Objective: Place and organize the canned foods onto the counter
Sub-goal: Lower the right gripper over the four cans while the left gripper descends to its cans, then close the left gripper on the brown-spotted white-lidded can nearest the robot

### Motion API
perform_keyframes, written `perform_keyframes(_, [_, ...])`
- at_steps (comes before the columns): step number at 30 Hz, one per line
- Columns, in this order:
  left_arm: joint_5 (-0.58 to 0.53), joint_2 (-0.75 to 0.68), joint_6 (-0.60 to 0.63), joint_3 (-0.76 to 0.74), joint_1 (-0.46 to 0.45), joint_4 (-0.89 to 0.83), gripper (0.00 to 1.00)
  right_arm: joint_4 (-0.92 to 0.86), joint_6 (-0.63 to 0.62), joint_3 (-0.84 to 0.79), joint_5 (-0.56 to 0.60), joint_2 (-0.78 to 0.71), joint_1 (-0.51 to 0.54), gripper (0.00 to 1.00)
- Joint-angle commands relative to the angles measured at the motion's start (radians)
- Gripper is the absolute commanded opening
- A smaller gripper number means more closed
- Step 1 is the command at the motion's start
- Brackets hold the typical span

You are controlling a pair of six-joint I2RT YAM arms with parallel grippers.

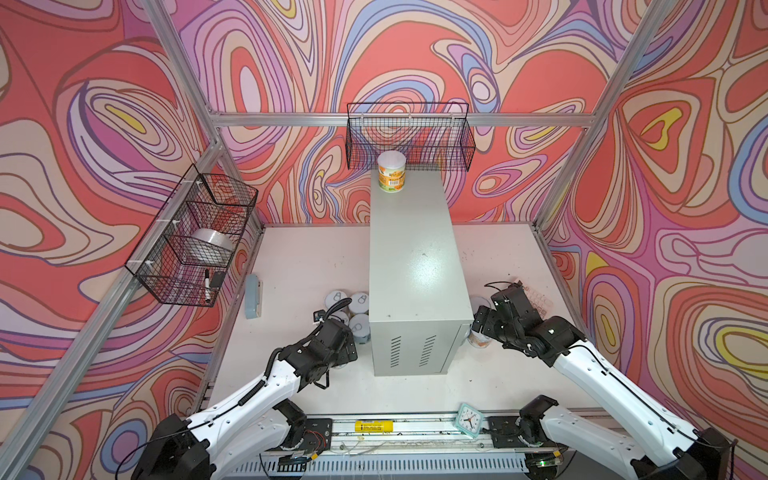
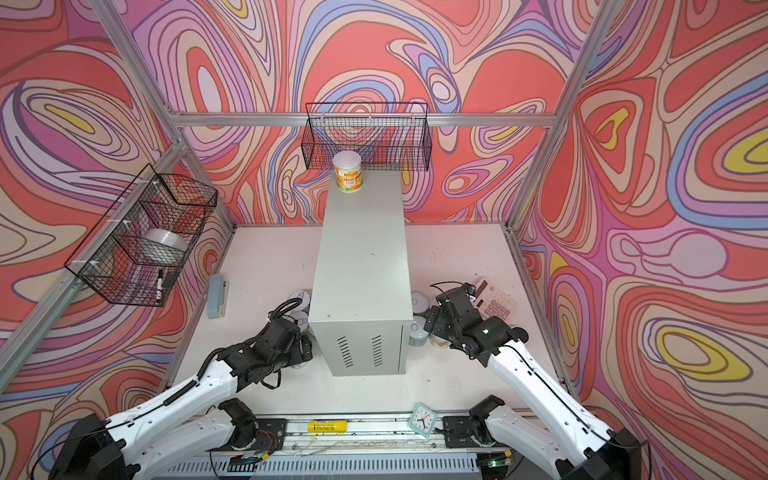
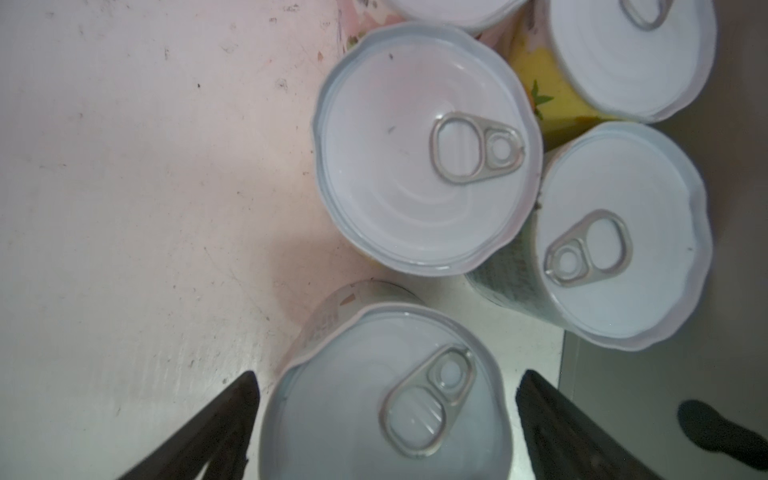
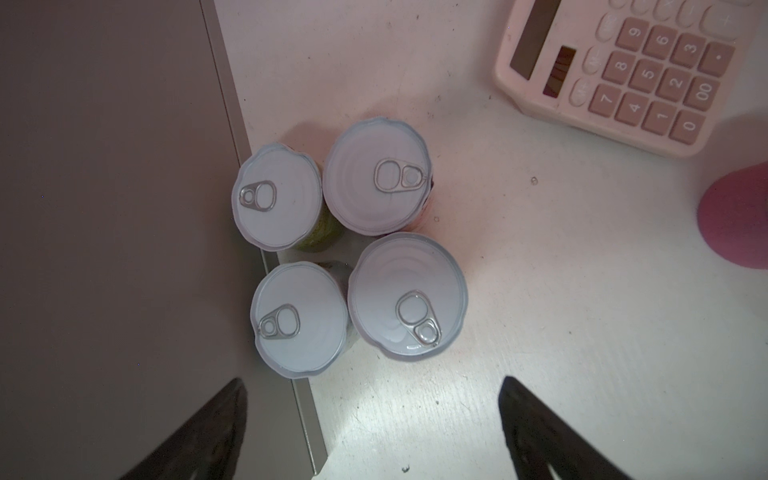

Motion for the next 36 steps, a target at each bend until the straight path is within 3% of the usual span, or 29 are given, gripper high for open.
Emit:
perform_keyframes(1, [-0.040,0.021,-0.034,-0.025,-0.006,0.052,0.94,0.026,-0.010,-0.028,0.001,0.002,-0.002,0.97])
perform_keyframes(13, [-0.077,0.138,-0.028,-0.058,-0.006,0.144,0.87,0.051,-0.013,-0.057,-0.004,0.002,-0.003,0.96])
perform_keyframes(17, [-0.087,0.155,-0.028,-0.051,-0.006,0.137,0.74,0.060,-0.009,-0.070,-0.006,-0.006,-0.003,0.96])
perform_keyframes(21, [-0.088,0.156,-0.025,-0.044,-0.006,0.123,0.46,0.065,-0.011,-0.065,-0.005,-0.004,-0.001,0.96])
perform_keyframes(23, [-0.087,0.155,-0.014,-0.022,-0.006,0.095,0.24,0.059,-0.012,-0.055,0.001,-0.001,-0.002,0.96])
perform_keyframes(24, [-0.087,0.150,-0.008,-0.007,-0.006,0.072,0.04,0.057,-0.017,-0.047,-0.001,-0.001,-0.002,0.96])
perform_keyframes(25, [-0.094,0.142,-0.005,0.010,-0.007,0.043,0.00,0.053,-0.020,-0.040,0.000,0.000,-0.002,0.96])
perform_keyframes(36, [-0.053,-0.054,0.085,0.344,-0.007,-0.379,0.00,0.003,-0.064,0.059,-0.010,0.023,-0.004,0.96])
